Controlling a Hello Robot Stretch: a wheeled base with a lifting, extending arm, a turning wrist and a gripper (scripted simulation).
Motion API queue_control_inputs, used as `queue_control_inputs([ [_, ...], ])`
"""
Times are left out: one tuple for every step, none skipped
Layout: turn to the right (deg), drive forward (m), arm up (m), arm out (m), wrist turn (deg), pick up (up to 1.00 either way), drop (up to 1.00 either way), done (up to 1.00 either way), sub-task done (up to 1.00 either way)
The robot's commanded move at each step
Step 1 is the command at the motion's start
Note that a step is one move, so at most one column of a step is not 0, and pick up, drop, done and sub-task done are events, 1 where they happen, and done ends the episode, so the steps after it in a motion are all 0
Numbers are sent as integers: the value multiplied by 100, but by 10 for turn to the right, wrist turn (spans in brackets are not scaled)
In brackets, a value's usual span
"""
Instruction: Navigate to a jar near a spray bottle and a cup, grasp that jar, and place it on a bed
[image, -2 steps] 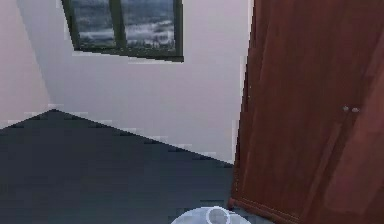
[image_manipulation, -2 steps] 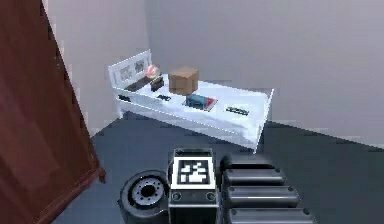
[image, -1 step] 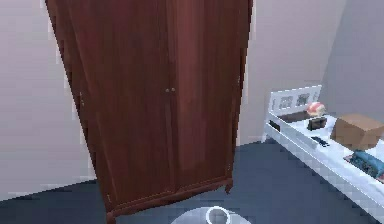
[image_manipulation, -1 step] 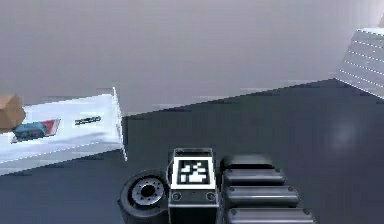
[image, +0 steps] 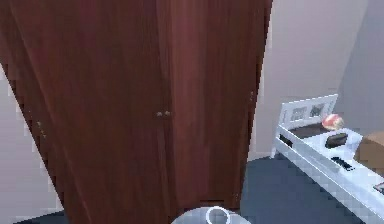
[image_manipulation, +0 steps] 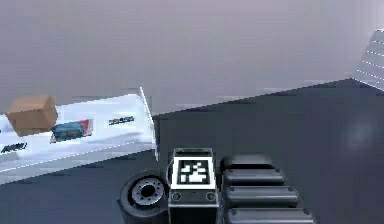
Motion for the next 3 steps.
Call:
queue_control_inputs([
  [420, 0, 0, 0, 0, 0, 0, 0, 0],
  [0, 100, 0, 0, 0, 0, 0, 0, 0],
  [300, 0, 0, 0, 0, 0, 0, 0, 0],
])
